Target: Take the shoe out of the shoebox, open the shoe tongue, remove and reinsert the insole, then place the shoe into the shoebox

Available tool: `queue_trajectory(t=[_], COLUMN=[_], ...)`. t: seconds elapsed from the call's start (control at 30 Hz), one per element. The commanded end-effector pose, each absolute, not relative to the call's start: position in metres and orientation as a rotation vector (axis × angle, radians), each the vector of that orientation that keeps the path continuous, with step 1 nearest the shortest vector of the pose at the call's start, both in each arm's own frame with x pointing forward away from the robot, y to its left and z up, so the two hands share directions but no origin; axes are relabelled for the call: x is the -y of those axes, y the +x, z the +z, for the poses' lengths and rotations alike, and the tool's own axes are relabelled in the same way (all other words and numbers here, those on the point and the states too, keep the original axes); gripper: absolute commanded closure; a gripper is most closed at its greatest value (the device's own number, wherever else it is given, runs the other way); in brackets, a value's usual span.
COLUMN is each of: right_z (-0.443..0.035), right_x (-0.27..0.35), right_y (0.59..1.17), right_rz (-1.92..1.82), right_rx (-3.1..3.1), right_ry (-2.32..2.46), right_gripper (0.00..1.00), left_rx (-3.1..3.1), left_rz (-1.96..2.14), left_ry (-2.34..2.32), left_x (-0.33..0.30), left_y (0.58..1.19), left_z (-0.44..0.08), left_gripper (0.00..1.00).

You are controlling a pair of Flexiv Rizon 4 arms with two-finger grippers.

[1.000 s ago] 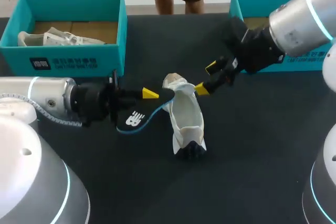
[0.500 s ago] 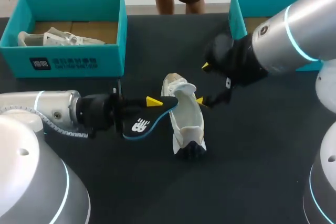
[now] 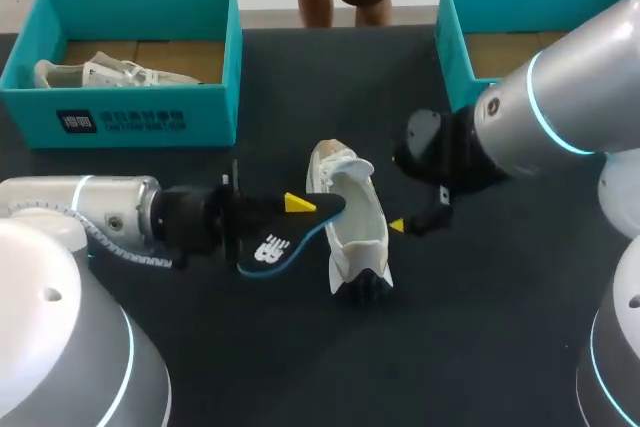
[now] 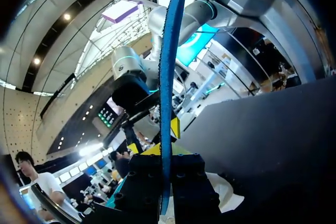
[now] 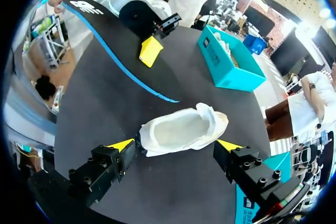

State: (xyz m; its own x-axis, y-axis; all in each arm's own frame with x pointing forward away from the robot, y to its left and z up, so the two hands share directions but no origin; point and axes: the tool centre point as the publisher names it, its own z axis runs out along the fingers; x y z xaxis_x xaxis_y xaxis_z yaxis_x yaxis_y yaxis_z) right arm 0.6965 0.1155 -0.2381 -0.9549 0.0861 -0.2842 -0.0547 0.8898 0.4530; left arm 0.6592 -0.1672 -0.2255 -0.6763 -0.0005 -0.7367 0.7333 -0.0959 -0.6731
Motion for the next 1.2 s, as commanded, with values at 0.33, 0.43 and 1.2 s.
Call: queue_trajectory(t=[0.33, 0.43, 1.2], right_z=[-0.284, -0.294, -0.327], right_x=[-0.09, -0.089, -0.113], right_y=[0.727, 0.735, 0.756], right_rz=[0.805, 0.804, 0.905], right_rx=[-2.75, -2.75, -2.721], right_ry=[-0.169, -0.181, -0.253], right_gripper=[0.0, 0.0, 0.0], left_rx=[-1.706, -1.7, -1.692], left_rz=[-1.767, -1.764, -1.746], left_ry=[0.849, 0.848, 0.806], left_x=[0.196, 0.196, 0.198], left_y=[0.661, 0.663, 0.667], left_z=[-0.257, -0.261, -0.26], left_gripper=[1.0, 1.0, 1.0])
